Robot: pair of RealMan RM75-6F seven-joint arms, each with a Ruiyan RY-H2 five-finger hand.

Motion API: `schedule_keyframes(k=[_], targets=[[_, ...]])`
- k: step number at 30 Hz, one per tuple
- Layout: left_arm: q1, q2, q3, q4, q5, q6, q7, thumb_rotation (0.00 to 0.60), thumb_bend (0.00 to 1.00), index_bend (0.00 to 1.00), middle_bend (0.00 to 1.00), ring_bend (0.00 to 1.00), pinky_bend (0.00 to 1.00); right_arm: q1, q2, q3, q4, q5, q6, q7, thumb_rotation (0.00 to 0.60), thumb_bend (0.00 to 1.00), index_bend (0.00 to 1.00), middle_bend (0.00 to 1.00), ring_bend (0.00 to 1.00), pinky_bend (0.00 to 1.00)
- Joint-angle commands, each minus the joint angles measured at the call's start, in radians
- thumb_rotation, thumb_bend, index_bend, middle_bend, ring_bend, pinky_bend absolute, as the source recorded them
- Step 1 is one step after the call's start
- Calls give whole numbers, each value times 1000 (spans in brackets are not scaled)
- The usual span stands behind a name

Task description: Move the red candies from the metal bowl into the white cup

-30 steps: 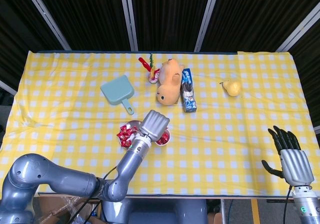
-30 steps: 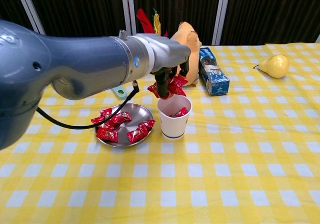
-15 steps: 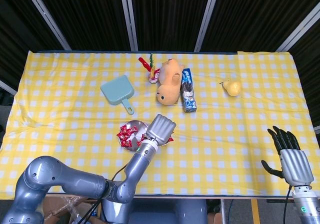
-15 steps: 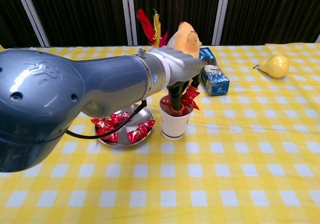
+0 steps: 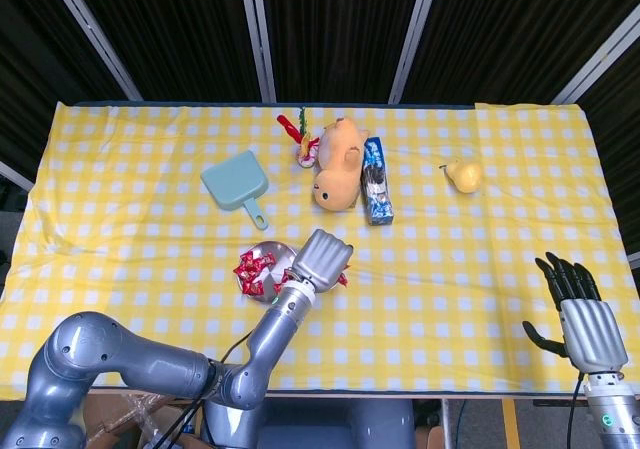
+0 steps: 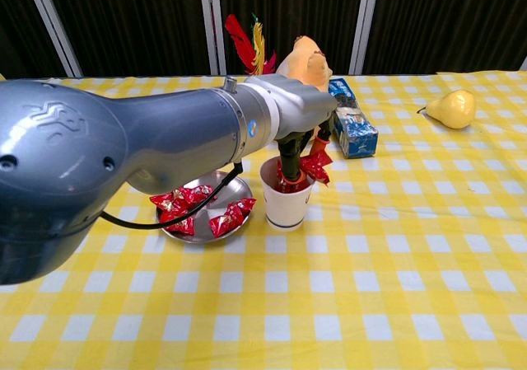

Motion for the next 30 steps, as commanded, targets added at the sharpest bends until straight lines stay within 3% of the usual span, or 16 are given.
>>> schedule_keyframes(k=[1, 23, 27, 30], targets=[[2, 8, 3, -12, -5, 6, 4, 600, 368, 436, 631, 886, 948, -1, 0, 0, 1, 0, 2, 0, 600, 341, 0, 0, 0, 2], [18, 60, 38, -68, -62, 32, 27, 600, 368, 457, 677, 886, 948, -3, -6, 1, 3, -7, 12, -6, 600, 342, 0, 0, 0, 2], [20, 62, 28, -70, -46, 34, 8, 600, 366, 421, 607, 886, 948, -3, -6, 1, 4, -6, 11, -5, 600, 341, 0, 0, 0, 2], [33, 66, 13, -82, 5, 32, -45, 600, 311, 361, 495, 879, 947, -2, -6, 2, 4, -6, 11, -4, 600, 341, 0, 0, 0, 2]])
